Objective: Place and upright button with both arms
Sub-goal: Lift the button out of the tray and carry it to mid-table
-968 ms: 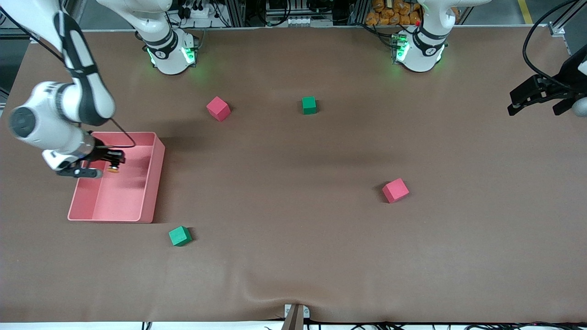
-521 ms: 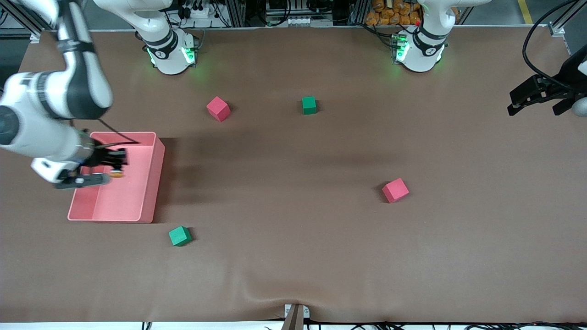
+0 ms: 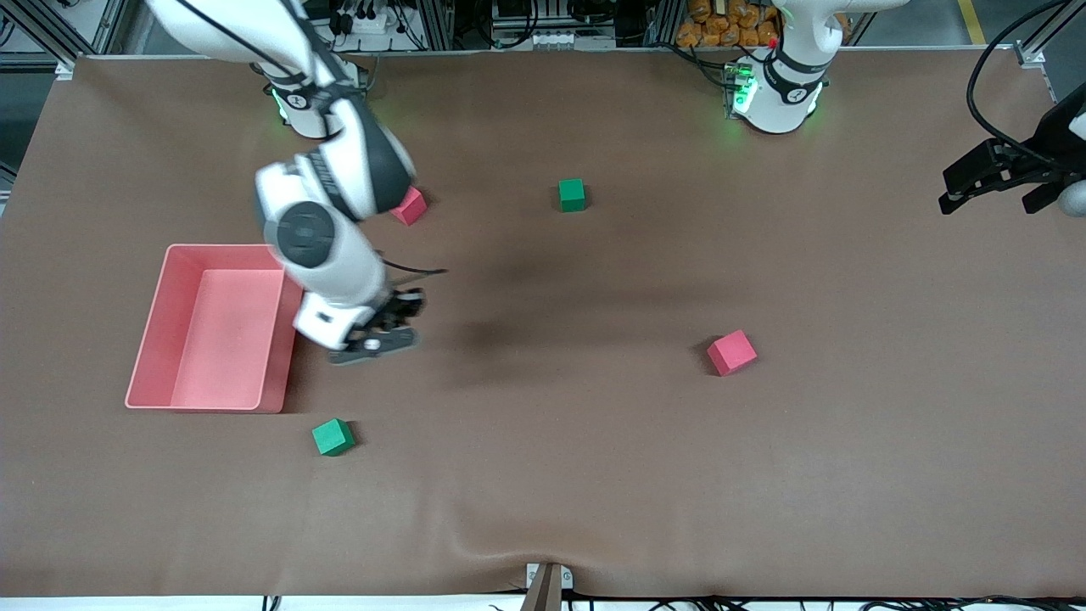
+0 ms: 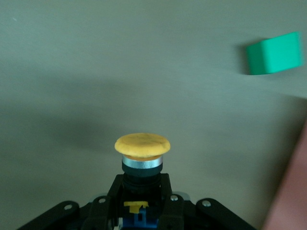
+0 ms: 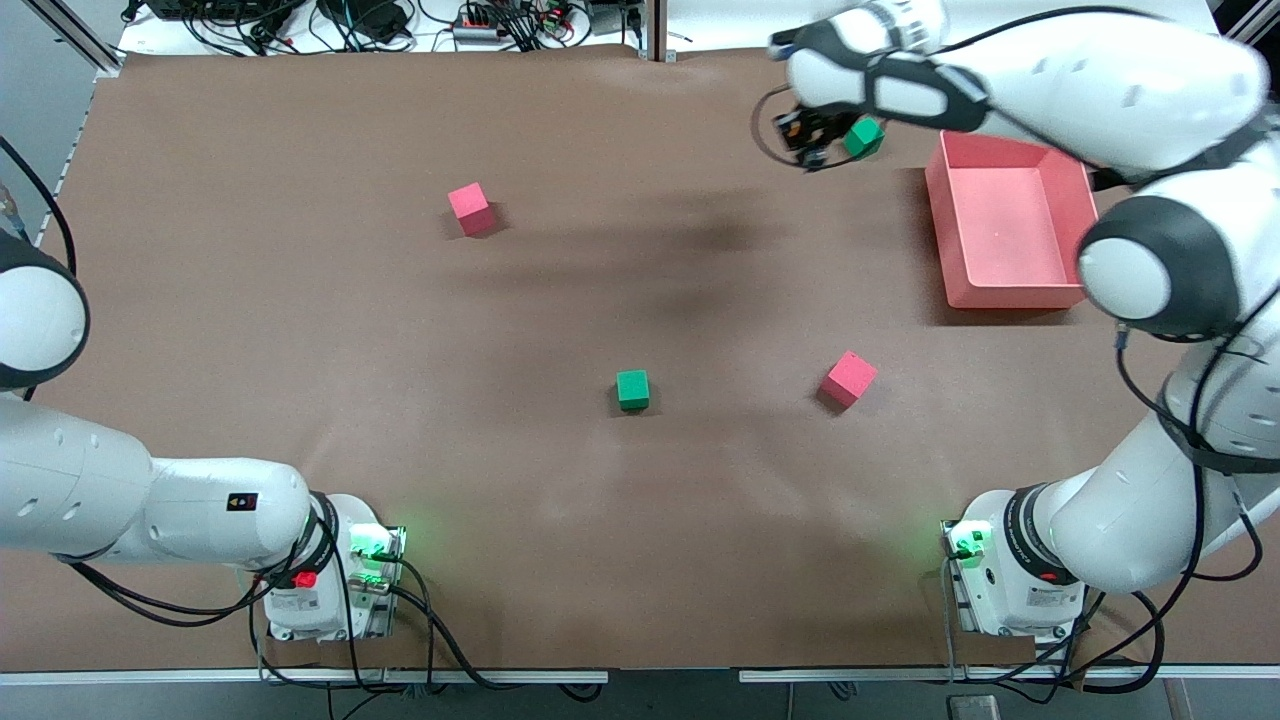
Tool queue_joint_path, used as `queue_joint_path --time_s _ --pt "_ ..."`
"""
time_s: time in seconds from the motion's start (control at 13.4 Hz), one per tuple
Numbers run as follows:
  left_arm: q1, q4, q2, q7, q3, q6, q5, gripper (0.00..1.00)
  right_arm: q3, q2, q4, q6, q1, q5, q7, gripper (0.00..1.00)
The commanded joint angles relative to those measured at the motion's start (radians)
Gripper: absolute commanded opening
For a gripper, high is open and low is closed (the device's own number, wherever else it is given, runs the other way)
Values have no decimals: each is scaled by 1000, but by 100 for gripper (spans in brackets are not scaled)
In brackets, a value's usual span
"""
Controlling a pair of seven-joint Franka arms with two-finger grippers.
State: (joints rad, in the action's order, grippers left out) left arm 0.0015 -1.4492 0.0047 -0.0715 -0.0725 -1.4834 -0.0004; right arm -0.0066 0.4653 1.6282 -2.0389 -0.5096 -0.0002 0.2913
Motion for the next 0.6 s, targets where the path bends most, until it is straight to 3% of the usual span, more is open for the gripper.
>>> queue_joint_path --time_s 0.0,0.22,0.45,0.52 --pt "9 6 -2 18 -3 11 -18 100 -16 177 -146 -62 -114 -6 202 0" --pt "9 4 -2 19 -3 14 -18 100 -16 294 -201 -213 -199 -4 421 0" --pt "9 4 0 19 -3 14 -18 100 -16 412 -333 -228 -288 -6 522 1" --pt "8 4 0 18 -3 14 -18 100 -18 433 -353 -230 -308 -7 538 9"
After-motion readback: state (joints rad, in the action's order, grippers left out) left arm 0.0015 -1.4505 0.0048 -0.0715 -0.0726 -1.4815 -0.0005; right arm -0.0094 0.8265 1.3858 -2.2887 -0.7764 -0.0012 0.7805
